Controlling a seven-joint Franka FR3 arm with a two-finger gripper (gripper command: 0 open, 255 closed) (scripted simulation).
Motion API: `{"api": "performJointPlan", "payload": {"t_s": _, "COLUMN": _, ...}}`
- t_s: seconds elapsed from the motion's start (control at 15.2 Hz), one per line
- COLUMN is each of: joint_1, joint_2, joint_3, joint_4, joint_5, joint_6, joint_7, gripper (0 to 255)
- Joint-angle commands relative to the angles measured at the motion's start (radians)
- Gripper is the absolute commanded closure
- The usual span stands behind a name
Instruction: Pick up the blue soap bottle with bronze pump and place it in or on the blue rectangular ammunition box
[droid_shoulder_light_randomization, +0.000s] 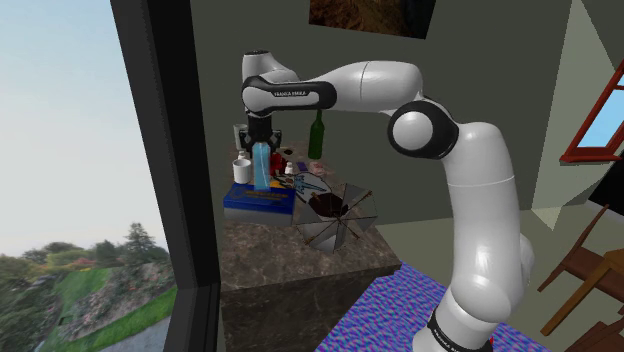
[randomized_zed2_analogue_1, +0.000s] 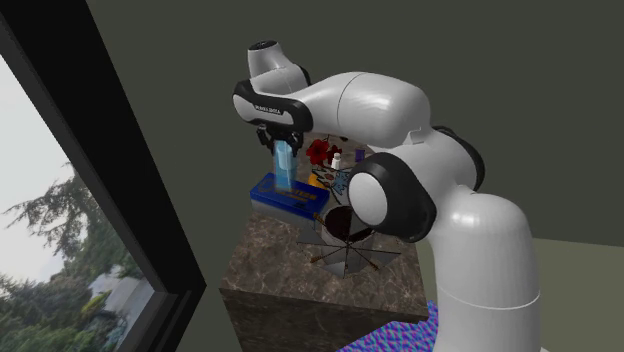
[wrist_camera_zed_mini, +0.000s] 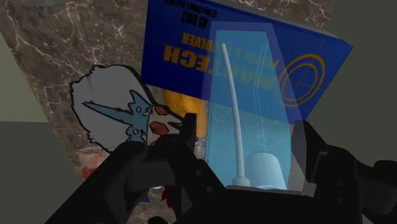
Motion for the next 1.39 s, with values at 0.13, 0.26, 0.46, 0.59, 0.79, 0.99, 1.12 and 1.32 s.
{"api": "performJointPlan", "payload": {"t_s": 0.13, "joint_1": -0.006, "joint_2": -0.004, "joint_3": -0.001, "joint_4": -0.06, "joint_5": -0.003, "joint_6": 0.056, "joint_7": 0.011, "gripper": 255}}
{"api": "performJointPlan", "payload": {"t_s": 0.26, "joint_1": -0.008, "joint_2": -0.003, "joint_3": -0.002, "joint_4": -0.085, "joint_5": -0.005, "joint_6": 0.082, "joint_7": 0.016, "gripper": 255}}
{"api": "performJointPlan", "payload": {"t_s": 0.46, "joint_1": -0.009, "joint_2": -0.001, "joint_3": -0.003, "joint_4": -0.107, "joint_5": -0.007, "joint_6": 0.105, "joint_7": 0.02, "gripper": 255}}
{"api": "performJointPlan", "payload": {"t_s": 0.59, "joint_1": -0.009, "joint_2": 0.0, "joint_3": -0.003, "joint_4": -0.107, "joint_5": -0.007, "joint_6": 0.105, "joint_7": 0.02, "gripper": 255}}
{"api": "performJointPlan", "payload": {"t_s": 0.79, "joint_1": -0.009, "joint_2": 0.0, "joint_3": -0.003, "joint_4": -0.107, "joint_5": -0.007, "joint_6": 0.105, "joint_7": 0.02, "gripper": 255}}
{"api": "performJointPlan", "payload": {"t_s": 0.99, "joint_1": -0.009, "joint_2": 0.002, "joint_3": -0.003, "joint_4": -0.103, "joint_5": -0.008, "joint_6": 0.104, "joint_7": 0.02, "gripper": 0}}
{"api": "performJointPlan", "payload": {"t_s": 1.12, "joint_1": -0.009, "joint_2": 0.001, "joint_3": -0.003, "joint_4": -0.104, "joint_5": -0.007, "joint_6": 0.104, "joint_7": 0.02, "gripper": 0}}
{"api": "performJointPlan", "payload": {"t_s": 1.32, "joint_1": -0.009, "joint_2": 0.0, "joint_3": -0.003, "joint_4": -0.107, "joint_5": -0.007, "joint_6": 0.105, "joint_7": 0.02, "gripper": 0}}
